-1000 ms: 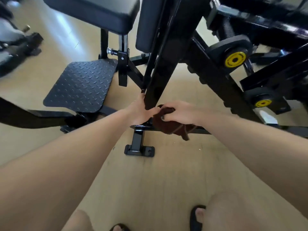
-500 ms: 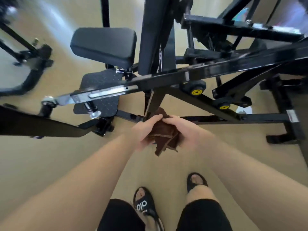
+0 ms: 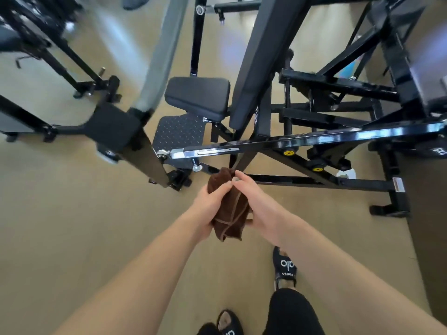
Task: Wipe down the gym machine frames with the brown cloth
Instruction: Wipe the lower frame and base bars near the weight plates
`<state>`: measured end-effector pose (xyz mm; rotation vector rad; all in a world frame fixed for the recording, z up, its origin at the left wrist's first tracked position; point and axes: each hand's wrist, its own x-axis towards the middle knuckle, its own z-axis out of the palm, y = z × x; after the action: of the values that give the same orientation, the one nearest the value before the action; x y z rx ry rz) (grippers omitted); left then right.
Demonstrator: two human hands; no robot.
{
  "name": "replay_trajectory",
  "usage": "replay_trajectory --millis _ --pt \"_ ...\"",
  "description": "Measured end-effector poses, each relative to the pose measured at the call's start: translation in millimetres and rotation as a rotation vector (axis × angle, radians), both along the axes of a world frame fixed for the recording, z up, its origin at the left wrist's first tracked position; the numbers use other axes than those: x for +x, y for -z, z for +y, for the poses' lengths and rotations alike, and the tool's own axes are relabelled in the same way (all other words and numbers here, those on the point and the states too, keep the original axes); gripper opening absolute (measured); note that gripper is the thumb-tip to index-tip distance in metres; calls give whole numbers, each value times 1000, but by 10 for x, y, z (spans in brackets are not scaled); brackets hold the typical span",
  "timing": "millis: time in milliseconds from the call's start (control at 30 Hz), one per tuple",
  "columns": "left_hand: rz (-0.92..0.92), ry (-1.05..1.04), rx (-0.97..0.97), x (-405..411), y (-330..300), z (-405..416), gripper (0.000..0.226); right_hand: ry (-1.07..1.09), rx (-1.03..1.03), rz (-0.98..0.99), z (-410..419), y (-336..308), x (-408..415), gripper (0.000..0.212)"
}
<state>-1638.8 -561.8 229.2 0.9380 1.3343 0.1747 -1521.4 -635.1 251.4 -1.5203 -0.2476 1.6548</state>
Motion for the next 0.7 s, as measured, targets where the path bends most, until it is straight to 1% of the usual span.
replay_trajectory --millis 100,233,267,367,433,567,700 --pt "-23 -21 55 -309 -326 -113 40 28 21 -82 -23 -407 -310 47" --pt "-34 -41 68 -872 -748 -218 40 -39 146 -383 -93 -882 -604 45" --pt "-23 -69 77 -1014 -841 -223 40 -28 193 -420 -89 -1000 -633 44" --pt "40 -193 121 -1389 -1122 -184 34 51 314 -446 -32 -1344 -688 44" --pt "61 -260 193 -1547 -1290 -82 37 85 390 -478 61 -1531 -717 45" --pt "43 -397 286 -1537 -1649 223 42 63 540 -562 319 -1776 -806 41" --pt "5 -348 397 -1270 -1949 610 46 -48 633 -724 550 -1869 -983 44"
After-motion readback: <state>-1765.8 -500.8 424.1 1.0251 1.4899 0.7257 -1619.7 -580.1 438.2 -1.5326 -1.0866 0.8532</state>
